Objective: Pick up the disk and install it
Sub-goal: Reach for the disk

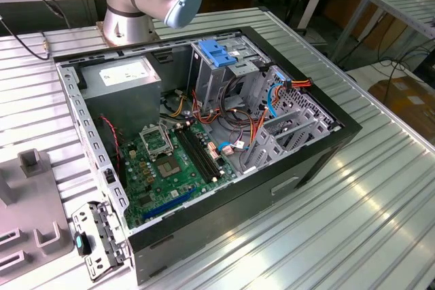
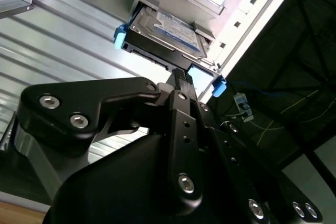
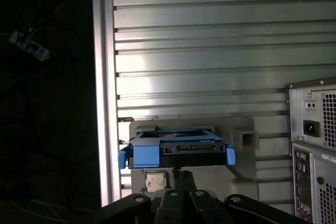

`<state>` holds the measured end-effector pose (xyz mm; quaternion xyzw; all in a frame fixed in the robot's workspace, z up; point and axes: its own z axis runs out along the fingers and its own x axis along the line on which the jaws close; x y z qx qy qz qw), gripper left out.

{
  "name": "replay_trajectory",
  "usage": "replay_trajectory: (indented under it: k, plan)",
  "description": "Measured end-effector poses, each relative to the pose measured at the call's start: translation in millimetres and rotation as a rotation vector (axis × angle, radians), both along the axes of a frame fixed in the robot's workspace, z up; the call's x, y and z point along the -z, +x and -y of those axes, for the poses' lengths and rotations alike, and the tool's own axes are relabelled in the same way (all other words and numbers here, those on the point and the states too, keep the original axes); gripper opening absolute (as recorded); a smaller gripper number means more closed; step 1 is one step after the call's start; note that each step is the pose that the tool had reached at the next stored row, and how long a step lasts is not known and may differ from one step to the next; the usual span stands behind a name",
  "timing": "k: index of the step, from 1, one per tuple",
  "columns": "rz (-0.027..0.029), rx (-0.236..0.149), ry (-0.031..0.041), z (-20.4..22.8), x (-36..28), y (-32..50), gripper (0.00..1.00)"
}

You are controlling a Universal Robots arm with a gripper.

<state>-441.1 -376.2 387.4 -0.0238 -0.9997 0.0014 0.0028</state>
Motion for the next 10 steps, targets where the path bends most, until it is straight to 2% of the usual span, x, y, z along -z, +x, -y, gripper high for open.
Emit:
replay_trajectory:
  k: [6, 10]
  plan:
    - [-0.0016, 0.000, 0.0000, 0.0, 0.3, -10.1, 0.11]
    - [-0.0033, 0.000, 0.0000, 0.0, 0.3, -13.6, 0.11]
